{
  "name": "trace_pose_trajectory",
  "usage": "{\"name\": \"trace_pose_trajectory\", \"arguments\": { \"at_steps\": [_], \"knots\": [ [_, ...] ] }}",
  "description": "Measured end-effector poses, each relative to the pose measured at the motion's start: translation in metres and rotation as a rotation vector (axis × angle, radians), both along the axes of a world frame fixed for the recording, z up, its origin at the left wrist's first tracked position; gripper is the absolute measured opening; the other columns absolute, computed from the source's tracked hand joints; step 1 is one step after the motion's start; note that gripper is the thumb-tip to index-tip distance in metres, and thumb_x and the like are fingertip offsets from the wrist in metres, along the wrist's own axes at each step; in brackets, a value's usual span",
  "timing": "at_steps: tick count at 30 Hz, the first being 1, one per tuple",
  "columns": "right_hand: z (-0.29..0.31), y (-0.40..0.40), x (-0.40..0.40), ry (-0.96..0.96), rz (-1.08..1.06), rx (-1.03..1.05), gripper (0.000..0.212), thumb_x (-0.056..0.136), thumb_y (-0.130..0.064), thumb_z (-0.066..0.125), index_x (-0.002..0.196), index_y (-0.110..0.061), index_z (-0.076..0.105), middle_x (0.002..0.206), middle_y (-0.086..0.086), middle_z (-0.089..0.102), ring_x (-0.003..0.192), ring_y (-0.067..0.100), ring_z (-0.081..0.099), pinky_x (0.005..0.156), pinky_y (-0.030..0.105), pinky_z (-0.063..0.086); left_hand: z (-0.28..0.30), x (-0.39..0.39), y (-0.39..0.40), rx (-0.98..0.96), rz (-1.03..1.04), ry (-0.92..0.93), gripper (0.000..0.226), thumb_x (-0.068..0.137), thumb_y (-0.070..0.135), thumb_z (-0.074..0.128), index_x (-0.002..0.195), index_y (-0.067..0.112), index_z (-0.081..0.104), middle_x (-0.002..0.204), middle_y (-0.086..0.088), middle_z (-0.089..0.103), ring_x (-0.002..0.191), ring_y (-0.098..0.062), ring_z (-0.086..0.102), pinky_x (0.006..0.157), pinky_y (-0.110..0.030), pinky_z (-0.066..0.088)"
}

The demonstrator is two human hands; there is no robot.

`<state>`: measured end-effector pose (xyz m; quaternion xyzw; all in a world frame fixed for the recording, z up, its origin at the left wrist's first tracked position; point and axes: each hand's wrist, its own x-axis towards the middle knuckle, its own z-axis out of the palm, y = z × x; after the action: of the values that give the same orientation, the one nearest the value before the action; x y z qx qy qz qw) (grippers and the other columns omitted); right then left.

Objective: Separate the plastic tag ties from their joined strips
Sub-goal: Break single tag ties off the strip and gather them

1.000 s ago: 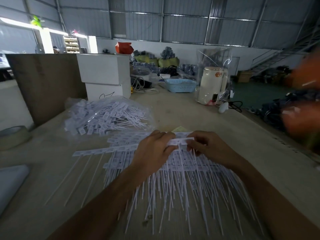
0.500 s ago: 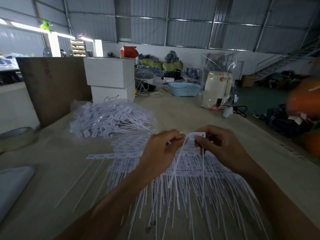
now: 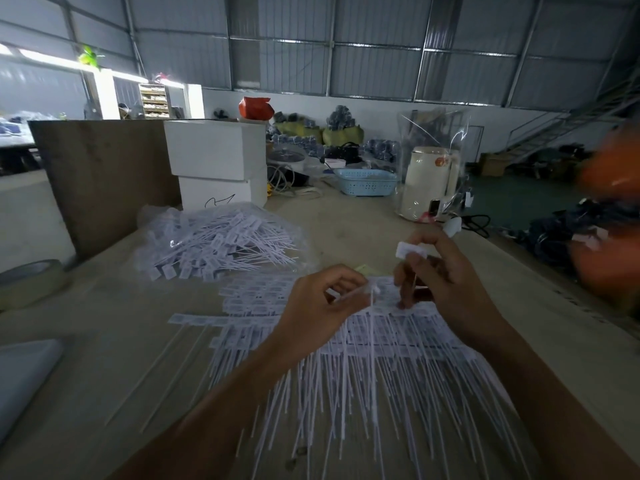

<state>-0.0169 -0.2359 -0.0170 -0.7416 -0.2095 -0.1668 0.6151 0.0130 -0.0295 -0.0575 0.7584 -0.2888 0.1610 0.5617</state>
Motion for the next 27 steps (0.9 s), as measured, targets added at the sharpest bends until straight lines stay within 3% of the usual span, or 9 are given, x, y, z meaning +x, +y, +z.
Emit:
{"name": "trace_pose_trajectory", "arguments": {
  "at_steps": [2, 4, 9, 13, 16, 19, 21, 25, 27],
  "knots": [
    [0.000, -0.001, -0.001, -0.016, -0.016, -0.017, 0.018, 0.105, -0.010, 0.043, 0.115, -0.020, 0.054, 0.067, 0.014, 0.061, 0.050, 0.025, 0.051, 0.052, 0.033, 0.052, 0.001, -0.001, -0.001, -0.003, -0.015, 0.004, 0.013, 0.081, 0.034, 0.080, 0.089, 0.027, 0.074, 0.080, 0.012, 0.071, 0.075, -0.009, 0.067, 0.063, -0.029, 0.054],
    [-0.003, 0.001, 0.001, -0.027, -0.047, -0.055, 0.019, 0.106, -0.009, 0.043, 0.110, -0.017, 0.059, 0.062, 0.012, 0.059, 0.047, 0.025, 0.047, 0.049, 0.032, 0.048, 0.001, -0.001, -0.001, -0.003, -0.024, -0.004, 0.014, 0.077, 0.033, 0.082, 0.088, 0.026, 0.075, 0.078, 0.011, 0.071, 0.071, -0.009, 0.065, 0.061, -0.025, 0.051],
    [-0.016, 0.013, 0.005, 0.059, -0.011, -0.273, 0.021, 0.105, -0.014, 0.046, 0.103, -0.009, 0.066, 0.067, 0.008, 0.063, 0.048, 0.030, 0.051, 0.045, 0.030, 0.047, 0.000, -0.003, -0.003, 0.029, 0.048, -0.081, 0.020, 0.072, 0.025, 0.087, 0.086, 0.029, 0.073, 0.077, 0.018, 0.068, 0.070, -0.001, 0.062, 0.062, -0.013, 0.044],
    [-0.020, 0.019, 0.004, 0.096, 0.042, -0.327, 0.041, 0.099, -0.041, 0.047, 0.095, -0.005, 0.066, 0.063, 0.001, 0.063, 0.045, 0.023, 0.053, 0.045, 0.027, 0.047, 0.000, -0.004, -0.004, 0.085, 0.089, -0.214, 0.024, 0.072, 0.019, 0.087, 0.092, 0.011, 0.075, 0.085, -0.001, 0.063, 0.073, -0.009, 0.058, 0.066, -0.014, 0.041],
    [-0.023, 0.018, 0.005, 0.106, 0.007, -0.435, 0.042, 0.097, -0.045, 0.051, 0.074, -0.011, 0.060, 0.056, -0.003, 0.061, 0.042, 0.016, 0.054, 0.047, 0.029, 0.048, -0.001, -0.005, -0.004, 0.103, 0.068, -0.232, 0.028, 0.071, 0.018, 0.087, 0.096, 0.013, 0.075, 0.087, 0.002, 0.062, 0.076, -0.007, 0.057, 0.068, -0.013, 0.041],
    [-0.025, 0.016, 0.007, 0.141, 0.011, -0.424, 0.043, 0.098, -0.044, 0.052, 0.073, -0.009, 0.060, 0.055, -0.003, 0.060, 0.044, 0.013, 0.053, 0.047, 0.027, 0.048, -0.002, -0.005, -0.003, 0.114, 0.014, -0.222, 0.028, 0.076, 0.018, 0.084, 0.101, 0.014, 0.073, 0.091, 0.002, 0.064, 0.081, -0.009, 0.061, 0.073, -0.020, 0.047],
    [-0.025, 0.014, 0.009, 0.149, -0.003, -0.346, 0.042, 0.100, -0.037, 0.052, 0.077, -0.002, 0.061, 0.056, 0.001, 0.059, 0.044, 0.016, 0.052, 0.047, 0.028, 0.048, -0.002, -0.004, -0.001, 0.123, -0.015, -0.219, 0.023, 0.084, 0.019, 0.078, 0.105, 0.016, 0.072, 0.096, 0.004, 0.067, 0.087, -0.008, 0.063, 0.077, -0.021, 0.048],
    [-0.028, 0.012, 0.014, 0.171, -0.040, -0.190, 0.041, 0.101, -0.028, 0.055, 0.080, 0.007, 0.059, 0.066, 0.031, 0.053, 0.047, 0.027, 0.049, 0.046, 0.031, 0.047, -0.005, 0.004, 0.009, 0.187, 0.037, -0.150, 0.024, 0.092, 0.024, 0.069, 0.115, 0.020, 0.070, 0.100, 0.007, 0.070, 0.091, -0.005, 0.064, 0.082, -0.026, 0.052],
    [-0.031, 0.013, 0.014, 0.200, -0.046, -0.171, 0.041, 0.101, -0.028, 0.056, 0.080, 0.007, 0.058, 0.066, 0.030, 0.052, 0.049, 0.027, 0.048, 0.047, 0.032, 0.046, -0.007, 0.007, 0.014, 0.268, 0.076, -0.136, 0.029, 0.091, 0.027, 0.070, 0.120, 0.021, 0.068, 0.099, 0.006, 0.070, 0.090, -0.009, 0.065, 0.081, -0.033, 0.054]
  ]
}}
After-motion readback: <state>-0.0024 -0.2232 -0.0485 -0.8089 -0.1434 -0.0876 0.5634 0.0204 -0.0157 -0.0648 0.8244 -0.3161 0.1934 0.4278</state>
